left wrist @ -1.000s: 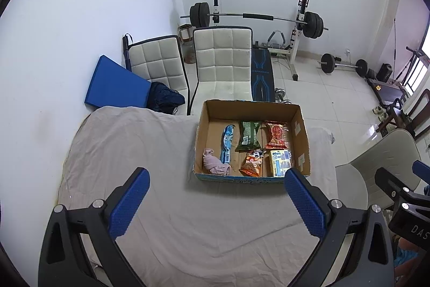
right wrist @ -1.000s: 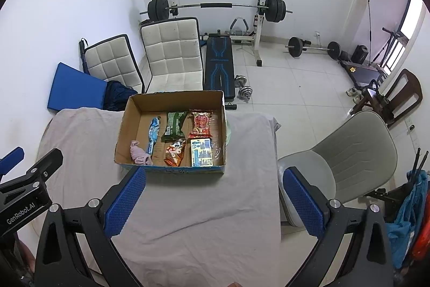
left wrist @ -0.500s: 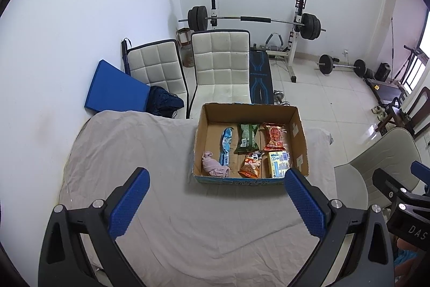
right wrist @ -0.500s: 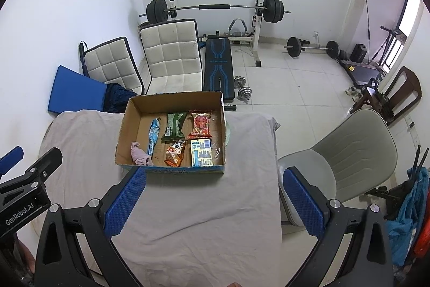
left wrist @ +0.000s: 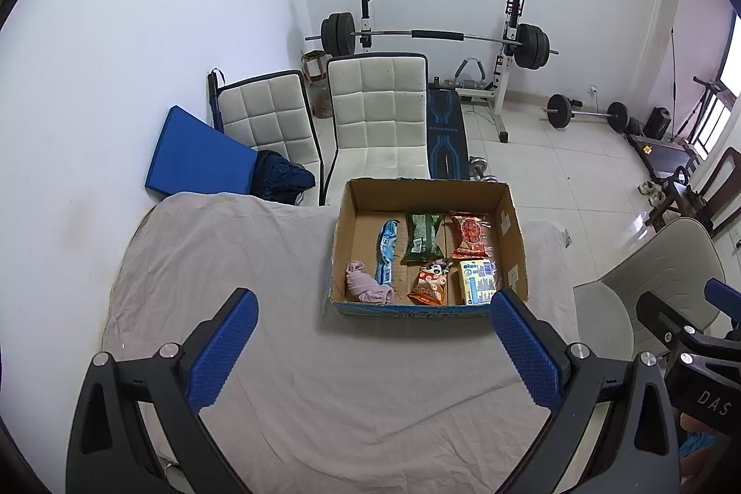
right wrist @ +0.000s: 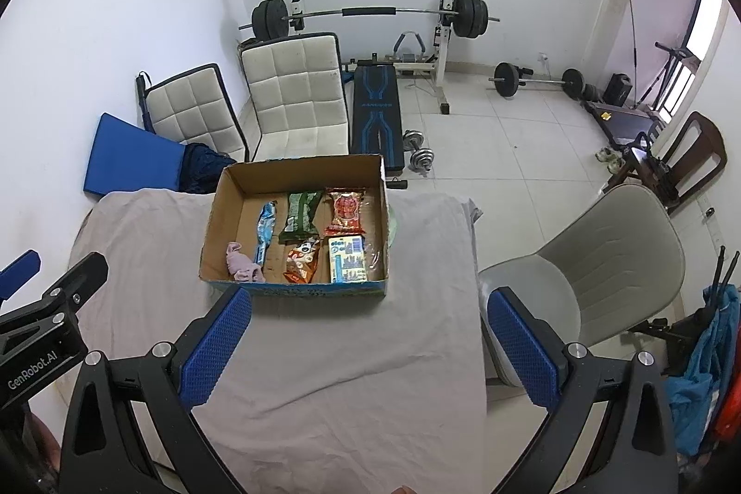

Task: Organize soft objects

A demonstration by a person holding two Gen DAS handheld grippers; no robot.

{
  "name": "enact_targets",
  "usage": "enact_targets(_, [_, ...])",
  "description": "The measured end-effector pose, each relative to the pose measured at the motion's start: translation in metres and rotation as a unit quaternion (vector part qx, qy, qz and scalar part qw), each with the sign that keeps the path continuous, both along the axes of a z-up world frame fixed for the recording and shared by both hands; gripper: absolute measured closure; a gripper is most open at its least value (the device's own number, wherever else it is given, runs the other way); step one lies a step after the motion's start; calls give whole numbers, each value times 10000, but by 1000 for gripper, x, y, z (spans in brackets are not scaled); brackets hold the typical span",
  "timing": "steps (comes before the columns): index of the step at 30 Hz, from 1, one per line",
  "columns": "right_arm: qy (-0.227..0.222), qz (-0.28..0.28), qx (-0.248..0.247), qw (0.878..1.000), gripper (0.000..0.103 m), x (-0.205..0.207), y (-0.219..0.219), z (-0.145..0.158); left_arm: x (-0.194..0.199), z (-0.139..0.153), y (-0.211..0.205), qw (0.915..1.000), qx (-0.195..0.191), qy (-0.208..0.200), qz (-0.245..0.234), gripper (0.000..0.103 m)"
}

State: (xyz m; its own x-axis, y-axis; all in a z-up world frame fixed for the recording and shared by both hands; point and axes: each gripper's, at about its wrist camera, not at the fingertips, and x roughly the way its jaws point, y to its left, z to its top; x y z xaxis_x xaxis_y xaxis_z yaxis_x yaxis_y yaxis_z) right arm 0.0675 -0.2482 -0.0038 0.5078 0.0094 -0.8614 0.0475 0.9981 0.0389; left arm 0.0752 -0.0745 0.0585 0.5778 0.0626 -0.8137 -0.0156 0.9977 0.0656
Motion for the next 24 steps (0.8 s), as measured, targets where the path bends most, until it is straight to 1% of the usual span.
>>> enact_targets(16, [-62, -46, -54, 10000, 0, -7, 0, 4, -3, 0, -3, 10000, -7, 7, -33, 0])
enact_targets(24, [-67, -58, -76, 9999, 0, -7, -2, 4, -8, -4, -6, 10000, 9, 27, -78, 0])
